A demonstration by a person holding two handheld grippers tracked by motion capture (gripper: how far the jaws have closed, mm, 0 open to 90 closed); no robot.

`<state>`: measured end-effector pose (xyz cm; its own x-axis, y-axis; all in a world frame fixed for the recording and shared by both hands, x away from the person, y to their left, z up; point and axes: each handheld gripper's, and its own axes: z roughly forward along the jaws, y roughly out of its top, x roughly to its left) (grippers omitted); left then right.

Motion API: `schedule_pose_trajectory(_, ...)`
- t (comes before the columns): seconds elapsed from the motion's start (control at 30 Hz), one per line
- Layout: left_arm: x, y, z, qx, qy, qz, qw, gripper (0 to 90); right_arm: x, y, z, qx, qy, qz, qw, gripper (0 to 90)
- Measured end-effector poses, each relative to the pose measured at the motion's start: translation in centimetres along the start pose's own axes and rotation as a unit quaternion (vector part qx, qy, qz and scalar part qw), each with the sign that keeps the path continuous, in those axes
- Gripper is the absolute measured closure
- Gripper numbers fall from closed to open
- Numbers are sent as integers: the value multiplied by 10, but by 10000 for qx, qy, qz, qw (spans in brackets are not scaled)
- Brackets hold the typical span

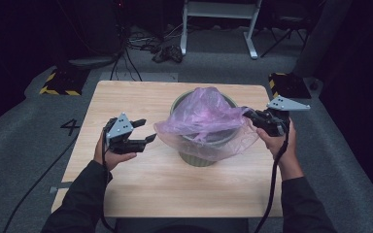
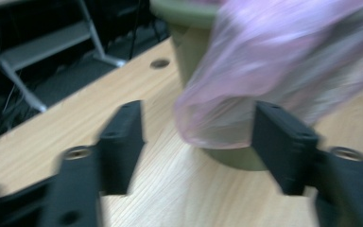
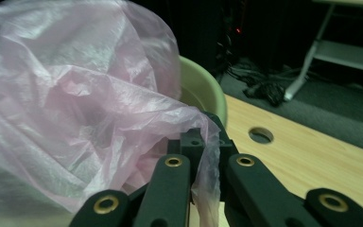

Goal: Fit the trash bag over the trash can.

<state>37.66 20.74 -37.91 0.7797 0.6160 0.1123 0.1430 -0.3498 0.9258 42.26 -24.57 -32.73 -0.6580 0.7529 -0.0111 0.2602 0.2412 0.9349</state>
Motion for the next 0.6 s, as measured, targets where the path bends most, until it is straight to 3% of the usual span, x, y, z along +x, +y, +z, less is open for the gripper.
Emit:
schedule_pose_trajectory(0.07, -7, 7, -10, -215, -186, 58, 9996, 258, 3, 3, -3, -47, -3, -22, 10000, 880)
schedule_pose_trajectory(0.13, -16, 19, -13, -296, -100, 221, 9993, 255, 6, 7, -4, -46, 76, -90, 9999, 859)
schedule_pose_trajectory(0.23, -21, 40, -8, -405, -237, 416, 9980, 256, 10, 14, -4, -66, 43, -164, 9998, 806)
schedule_pose_trajectory(0.3, -21, 52, 2, -325, -266, 542, 9976, 267, 11, 18, -4, -78, 19, -196, 9998, 765)
schedule_pose_trajectory(0.37, -19, 59, 11, -187, -70, 674, 9975, 318, 11, 21, -3, -43, 36, -257, 9997, 764)
schedule_pose_trajectory(0.43, -14, 64, 19, -149, -45, 692, 9975, 413, 11, 23, -1, 14, 10, -344, 9994, 765)
schedule_pose_trajectory(0.53, -8, 68, 28, -40, 54, 892, 9960, 622, 9, 24, 2, 82, 49, -358, 9993, 823)
schedule_pose_trajectory(0.6, -4, 70, 32, -46, 50, 879, 9961, 718, 8, 24, 3, 117, 49, -415, 9991, 848)
